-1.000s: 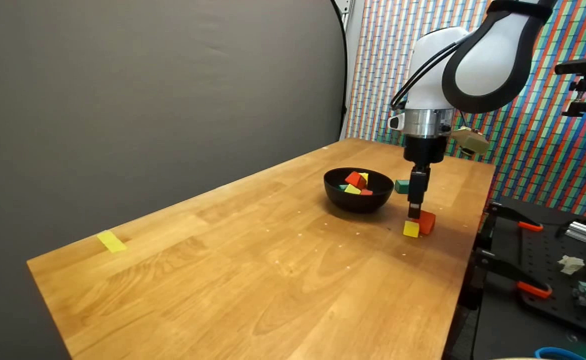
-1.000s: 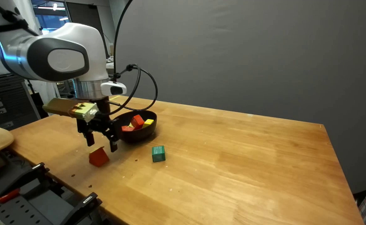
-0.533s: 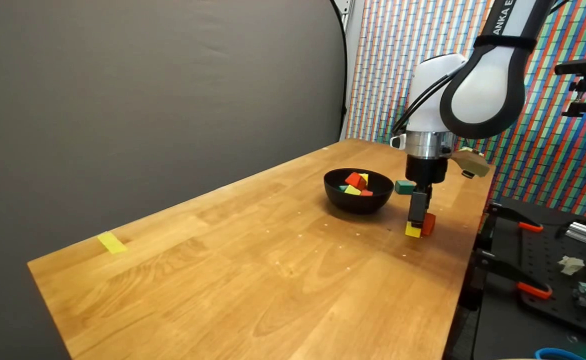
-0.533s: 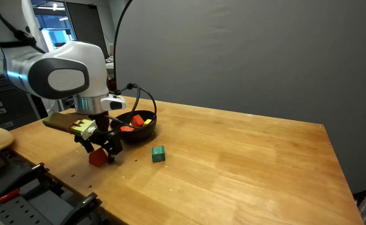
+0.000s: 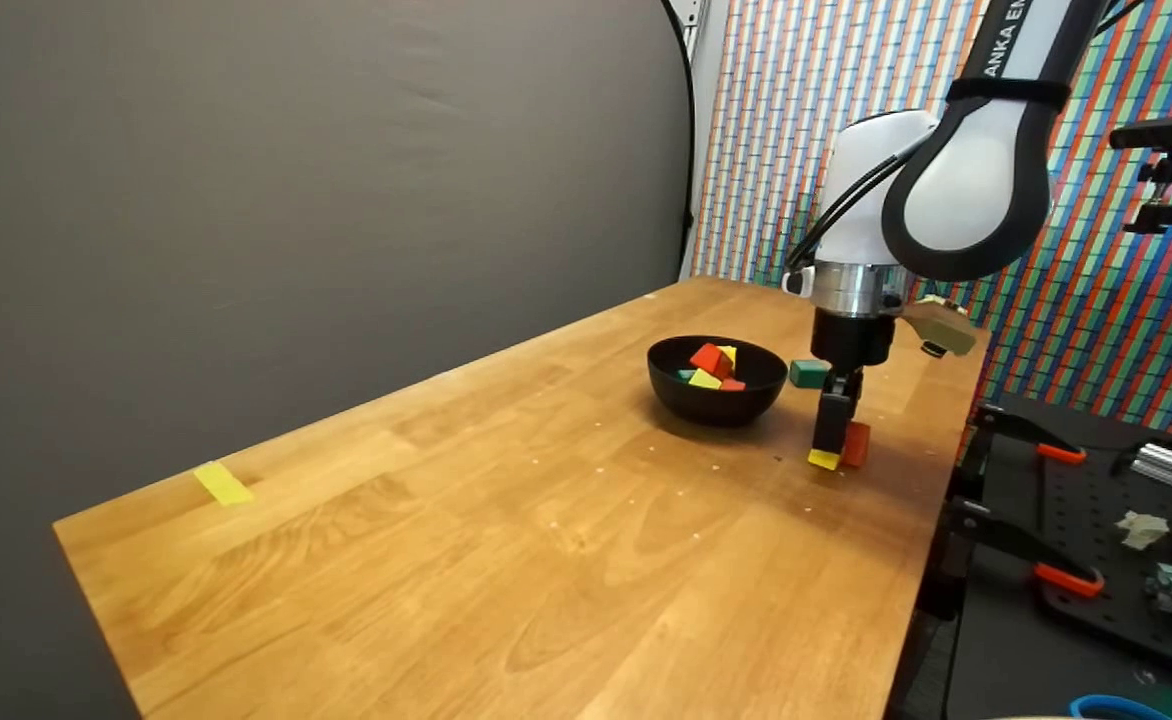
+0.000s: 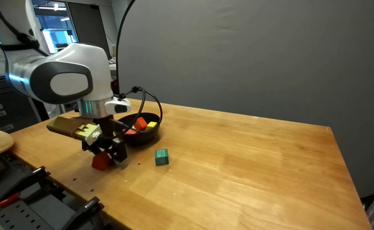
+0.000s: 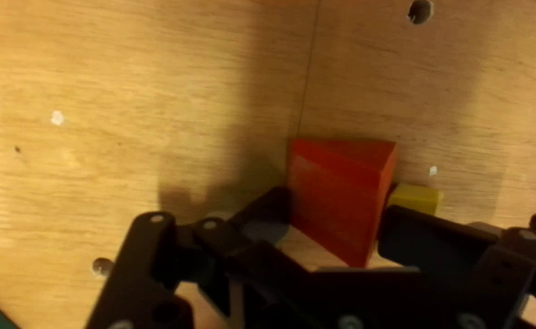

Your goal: Put all the blocks in the bowl

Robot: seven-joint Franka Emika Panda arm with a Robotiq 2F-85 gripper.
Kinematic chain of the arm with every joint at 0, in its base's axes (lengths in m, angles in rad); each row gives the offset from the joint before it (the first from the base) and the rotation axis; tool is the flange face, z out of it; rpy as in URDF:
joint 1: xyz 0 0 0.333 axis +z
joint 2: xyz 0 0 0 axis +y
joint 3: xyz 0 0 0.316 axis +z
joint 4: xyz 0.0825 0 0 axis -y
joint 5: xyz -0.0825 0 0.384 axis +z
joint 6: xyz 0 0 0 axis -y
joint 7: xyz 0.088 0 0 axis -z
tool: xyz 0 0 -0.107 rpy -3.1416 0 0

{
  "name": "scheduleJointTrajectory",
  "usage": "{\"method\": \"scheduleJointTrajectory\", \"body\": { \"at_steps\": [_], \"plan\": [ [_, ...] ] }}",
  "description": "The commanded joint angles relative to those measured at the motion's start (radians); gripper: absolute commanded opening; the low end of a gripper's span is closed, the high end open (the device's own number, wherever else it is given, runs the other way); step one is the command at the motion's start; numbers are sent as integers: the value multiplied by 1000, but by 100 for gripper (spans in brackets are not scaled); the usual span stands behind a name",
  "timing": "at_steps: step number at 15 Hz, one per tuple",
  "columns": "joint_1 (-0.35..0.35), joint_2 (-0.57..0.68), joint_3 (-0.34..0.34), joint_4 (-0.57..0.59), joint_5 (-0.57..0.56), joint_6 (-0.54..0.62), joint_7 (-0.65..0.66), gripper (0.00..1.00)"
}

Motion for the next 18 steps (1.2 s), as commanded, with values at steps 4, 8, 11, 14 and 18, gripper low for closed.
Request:
{"method": "scheduleJointTrajectory", "body": {
  "at_steps": [4, 8, 11, 14, 18],
  "plan": [
    [-1, 3, 12, 1, -53, 87, 33, 28],
    [-16, -41, 44, 2, -55, 120, 25, 20],
    [-63, -67, 122, 10, -36, 128, 8, 27],
    [-132, -77, 219, 18, -19, 154, -3, 29],
    [-276, -58, 396, 15, 32, 198, -40, 29]
  ]
}}
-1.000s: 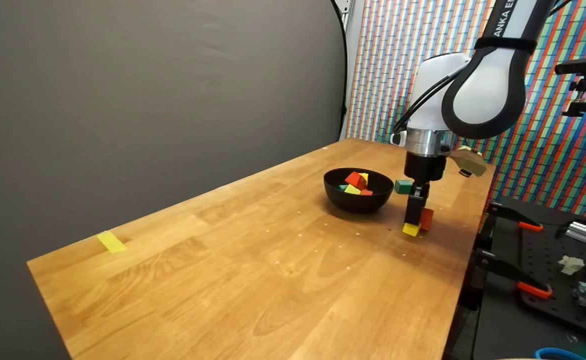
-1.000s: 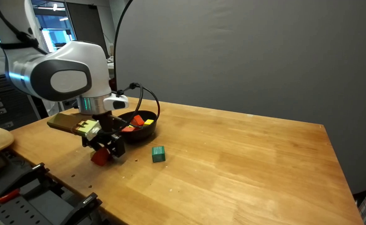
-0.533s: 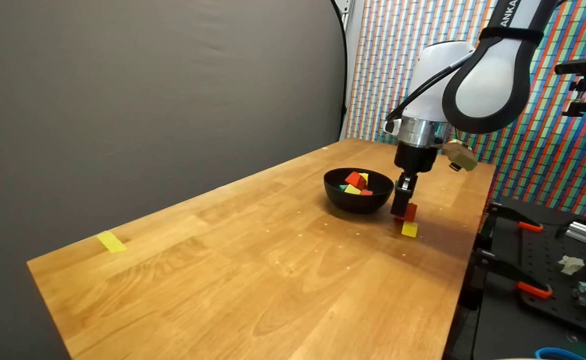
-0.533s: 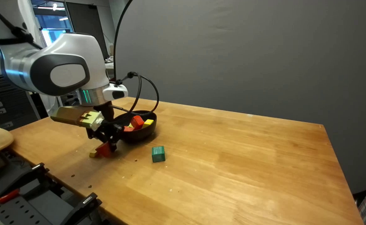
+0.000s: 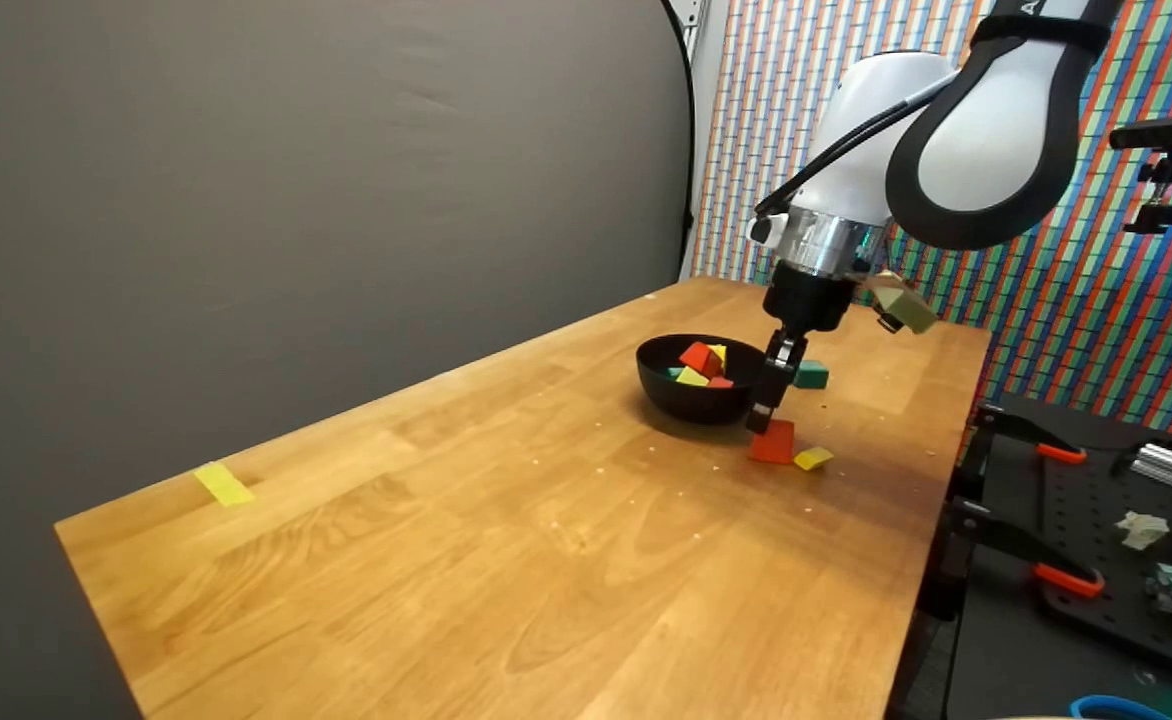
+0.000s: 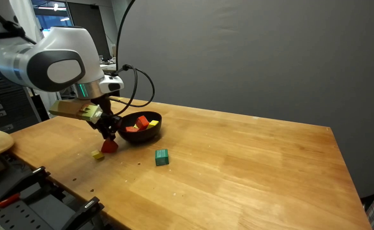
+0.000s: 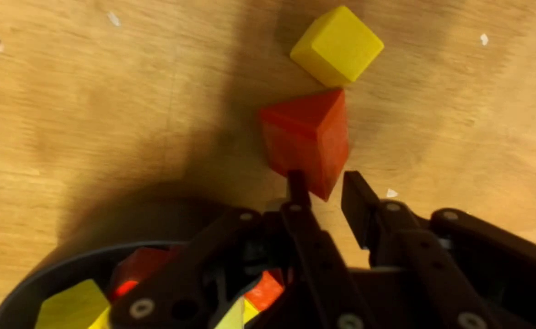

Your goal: Put all the blocks in the bowl

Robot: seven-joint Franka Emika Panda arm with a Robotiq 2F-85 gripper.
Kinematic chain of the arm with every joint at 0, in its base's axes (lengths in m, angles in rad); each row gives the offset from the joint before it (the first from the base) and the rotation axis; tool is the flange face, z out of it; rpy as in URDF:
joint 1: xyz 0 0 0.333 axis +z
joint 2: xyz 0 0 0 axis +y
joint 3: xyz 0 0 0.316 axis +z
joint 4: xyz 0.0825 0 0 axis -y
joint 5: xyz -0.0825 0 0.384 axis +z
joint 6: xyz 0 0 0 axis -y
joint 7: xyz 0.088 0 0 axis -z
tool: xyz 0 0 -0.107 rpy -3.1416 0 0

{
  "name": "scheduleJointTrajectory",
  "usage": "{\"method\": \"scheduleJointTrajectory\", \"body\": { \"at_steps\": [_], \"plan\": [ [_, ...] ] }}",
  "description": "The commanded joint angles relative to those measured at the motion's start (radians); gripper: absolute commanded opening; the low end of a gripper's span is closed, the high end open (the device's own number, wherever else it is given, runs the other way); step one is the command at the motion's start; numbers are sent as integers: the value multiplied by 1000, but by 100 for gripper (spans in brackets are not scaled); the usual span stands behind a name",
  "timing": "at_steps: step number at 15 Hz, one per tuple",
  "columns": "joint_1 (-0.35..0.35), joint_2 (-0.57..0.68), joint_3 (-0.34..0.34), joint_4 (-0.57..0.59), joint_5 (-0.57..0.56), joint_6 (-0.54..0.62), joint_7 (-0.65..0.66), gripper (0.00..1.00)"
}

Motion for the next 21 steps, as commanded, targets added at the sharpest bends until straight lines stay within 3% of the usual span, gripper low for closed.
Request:
{"method": "scheduleJointTrajectory", "body": {
  "at_steps": [1, 3, 5, 7, 8, 9, 14, 21],
  "plan": [
    [-143, 3, 161, -4, 62, 44, -56, 30],
    [-206, 10, 233, -3, 90, 43, -76, 48],
    [-211, -7, 240, -2, 104, 15, -78, 66],
    [-126, -57, 153, -3, 108, -35, -55, 81],
    [-72, -76, 83, -3, 26, -56, 24, 88],
    [-28, -91, 38, -8, 16, -80, 36, 97],
    [186, -114, -193, -5, -97, -191, 129, 100],
    [326, -46, -264, -3, -162, -196, 226, 100]
  ]
}}
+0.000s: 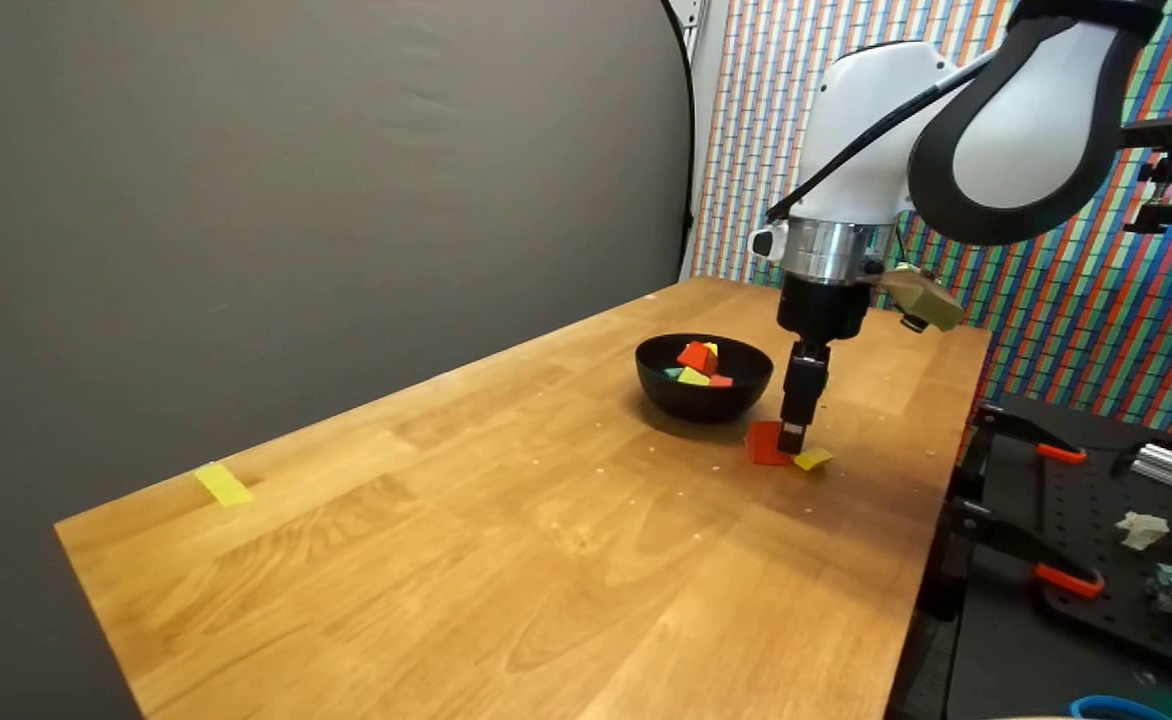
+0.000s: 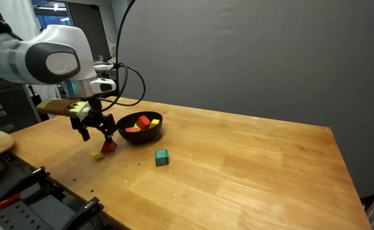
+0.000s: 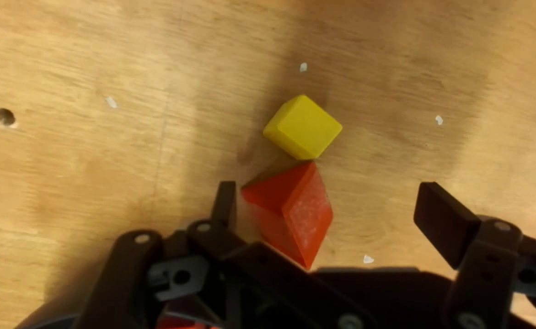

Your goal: Put all the blocks in the bowl

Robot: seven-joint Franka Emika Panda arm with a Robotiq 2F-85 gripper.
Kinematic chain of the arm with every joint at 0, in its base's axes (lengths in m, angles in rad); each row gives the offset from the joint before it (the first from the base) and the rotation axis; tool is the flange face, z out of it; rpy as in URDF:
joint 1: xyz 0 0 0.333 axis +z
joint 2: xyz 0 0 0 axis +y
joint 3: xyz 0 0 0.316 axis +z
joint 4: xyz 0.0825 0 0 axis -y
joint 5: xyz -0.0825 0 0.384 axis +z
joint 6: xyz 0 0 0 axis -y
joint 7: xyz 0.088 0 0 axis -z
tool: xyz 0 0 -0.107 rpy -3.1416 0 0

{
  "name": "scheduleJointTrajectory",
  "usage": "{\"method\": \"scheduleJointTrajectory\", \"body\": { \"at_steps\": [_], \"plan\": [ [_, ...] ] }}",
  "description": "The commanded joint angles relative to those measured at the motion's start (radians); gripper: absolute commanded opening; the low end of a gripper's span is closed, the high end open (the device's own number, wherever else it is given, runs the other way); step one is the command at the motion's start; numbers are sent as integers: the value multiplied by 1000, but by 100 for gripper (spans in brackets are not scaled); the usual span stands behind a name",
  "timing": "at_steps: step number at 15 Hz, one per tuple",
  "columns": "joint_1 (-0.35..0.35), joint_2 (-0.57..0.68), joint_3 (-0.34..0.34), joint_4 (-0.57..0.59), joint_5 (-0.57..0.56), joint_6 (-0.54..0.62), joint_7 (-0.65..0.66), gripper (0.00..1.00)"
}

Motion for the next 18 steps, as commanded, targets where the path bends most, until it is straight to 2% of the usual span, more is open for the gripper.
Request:
{"method": "scheduleJointTrajectory", "body": {
  "at_steps": [1, 2, 7, 13, 14, 15, 18],
  "plan": [
    [84, 35, -60, -1, -73, 15, 82, 100],
    [118, 47, -93, -1, -114, 16, 120, 100],
    [210, 126, -165, -2, -160, 84, 176, 100],
    [387, 141, -338, -6, -243, 149, 269, 100],
    [413, 147, -362, -6, -254, 157, 282, 92],
    [438, 150, -382, -8, -266, 162, 296, 73],
    [492, 153, -432, -8, -283, 167, 330, 50]
  ]
}}
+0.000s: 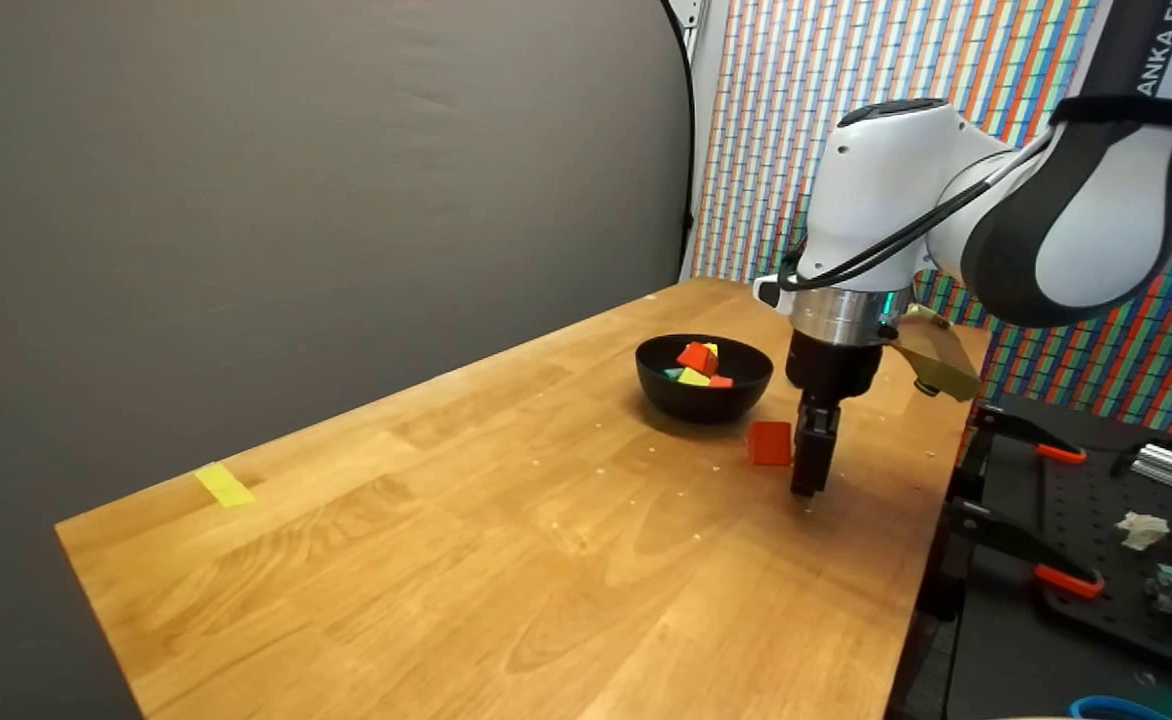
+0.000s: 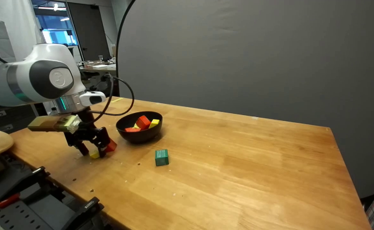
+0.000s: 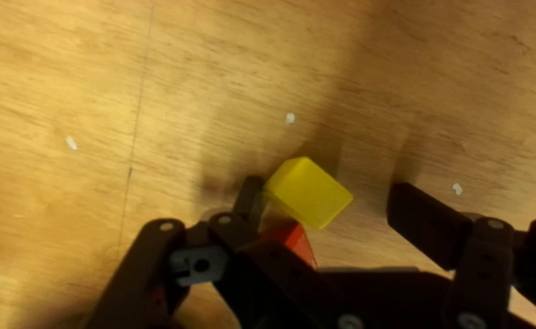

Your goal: Put all the blocks in the bowl

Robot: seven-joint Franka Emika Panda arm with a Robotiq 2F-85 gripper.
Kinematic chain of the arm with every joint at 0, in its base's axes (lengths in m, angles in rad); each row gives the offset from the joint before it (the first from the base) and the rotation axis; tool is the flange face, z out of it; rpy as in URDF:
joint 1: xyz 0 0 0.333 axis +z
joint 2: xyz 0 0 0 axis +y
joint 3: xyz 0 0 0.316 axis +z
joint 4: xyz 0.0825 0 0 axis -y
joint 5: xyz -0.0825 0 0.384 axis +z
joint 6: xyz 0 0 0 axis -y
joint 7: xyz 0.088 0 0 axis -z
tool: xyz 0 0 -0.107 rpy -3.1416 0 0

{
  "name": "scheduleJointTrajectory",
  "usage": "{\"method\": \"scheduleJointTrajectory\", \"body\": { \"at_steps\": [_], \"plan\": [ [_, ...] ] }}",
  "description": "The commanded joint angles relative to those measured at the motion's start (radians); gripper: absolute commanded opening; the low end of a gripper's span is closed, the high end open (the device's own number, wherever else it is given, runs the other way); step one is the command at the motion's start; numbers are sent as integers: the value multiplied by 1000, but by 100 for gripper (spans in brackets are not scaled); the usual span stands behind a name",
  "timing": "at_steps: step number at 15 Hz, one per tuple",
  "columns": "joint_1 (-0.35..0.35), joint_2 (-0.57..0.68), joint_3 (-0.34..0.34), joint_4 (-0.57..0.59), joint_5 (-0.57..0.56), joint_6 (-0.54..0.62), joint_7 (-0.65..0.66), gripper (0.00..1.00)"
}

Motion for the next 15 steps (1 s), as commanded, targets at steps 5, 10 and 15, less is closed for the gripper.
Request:
{"method": "scheduleJointTrajectory", "body": {
  "at_steps": [5, 10, 15],
  "plan": [
    [119, 27, -147, 0, -96, 32, 122, 13],
    [141, -104, -190, 6, -214, -4, 129, 11],
    [206, -341, -352, 10, -457, -245, 110, 38]
  ]
}}
